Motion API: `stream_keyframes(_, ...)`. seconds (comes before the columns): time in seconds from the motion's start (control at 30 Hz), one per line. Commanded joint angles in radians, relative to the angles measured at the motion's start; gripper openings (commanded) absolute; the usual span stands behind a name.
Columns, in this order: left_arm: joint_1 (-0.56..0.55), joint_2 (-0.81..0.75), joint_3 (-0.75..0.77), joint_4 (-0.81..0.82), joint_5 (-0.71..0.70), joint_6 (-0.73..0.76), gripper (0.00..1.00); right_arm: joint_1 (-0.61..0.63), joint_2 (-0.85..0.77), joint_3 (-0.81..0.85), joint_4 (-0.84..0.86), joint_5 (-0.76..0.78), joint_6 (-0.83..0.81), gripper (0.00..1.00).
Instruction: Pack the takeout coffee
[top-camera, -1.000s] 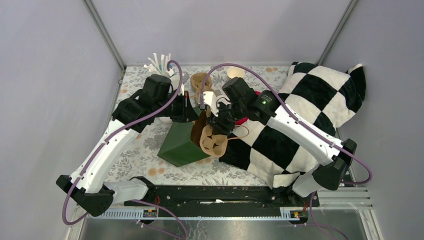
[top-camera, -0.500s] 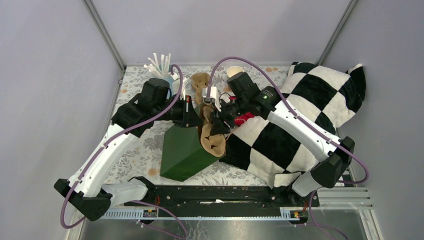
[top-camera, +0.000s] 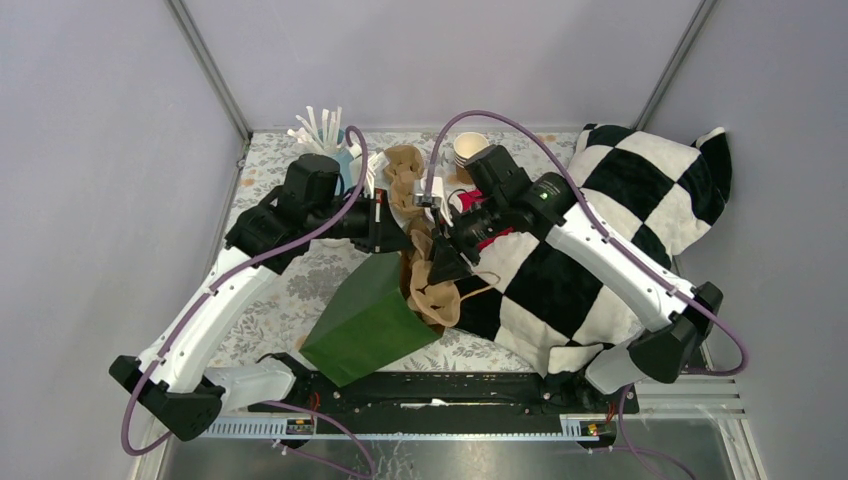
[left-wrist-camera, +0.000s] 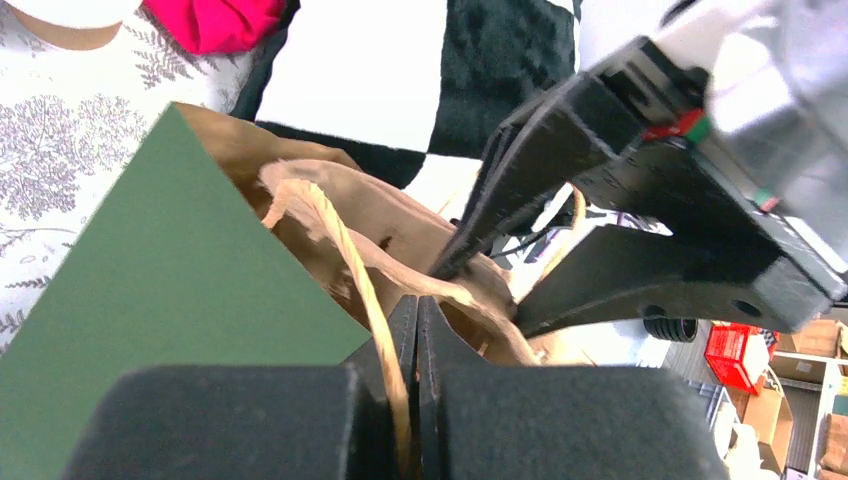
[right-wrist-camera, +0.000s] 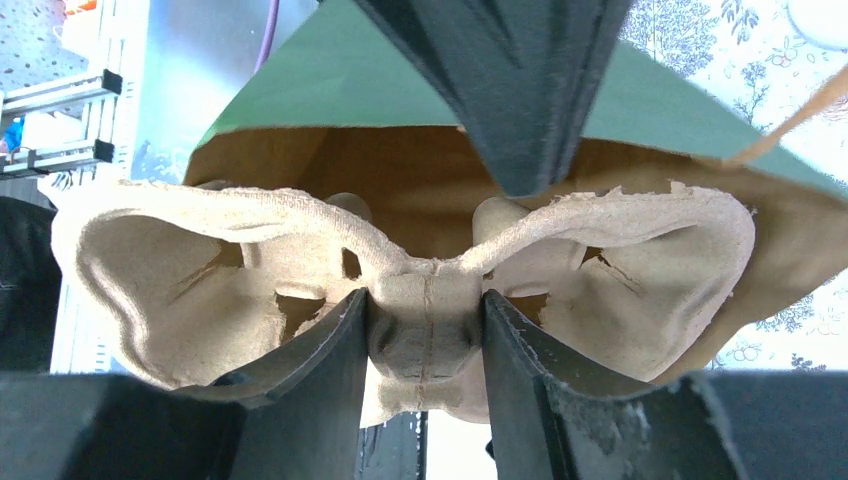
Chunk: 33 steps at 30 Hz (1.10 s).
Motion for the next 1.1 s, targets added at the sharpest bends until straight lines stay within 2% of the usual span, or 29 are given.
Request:
stream_keyframes(0.0,-0.003,0.017,0.043,0.107,-0.004,-0.006,0.00,0.000,-0.091,0.014,-0.009,-0.017,0.066,0.44)
stream_keyframes(0.3,-0.003,0.055,0.102,0.056,-0.040,0.057,0.00,-0.004,-0.150,-0.015,0.030,0.018,0.144,0.44)
stream_keyframes(0.53,-0.002,0.055,0.115,0.066,0.032,0.052,0.00,-0.007,-0.135,-0.034,0.092,-0.032,0.166,0.43)
stream_keyframes(0.63,-0.002,0.055,0.112,0.062,0.040,0.060,0.00,-0.007,-0.105,-0.007,0.066,-0.064,0.162,0.43)
stream_keyframes(0.87,-0.003,0.005,0.016,0.023,-0.091,0.061,0.00,-0.008,-0.065,0.042,0.031,-0.059,0.162,0.43)
stream_keyframes(1.07,-0.003,-0.035,0.010,-0.024,-0.182,0.083,0.00,-0.015,0.048,0.157,-0.103,-0.073,0.048,0.43)
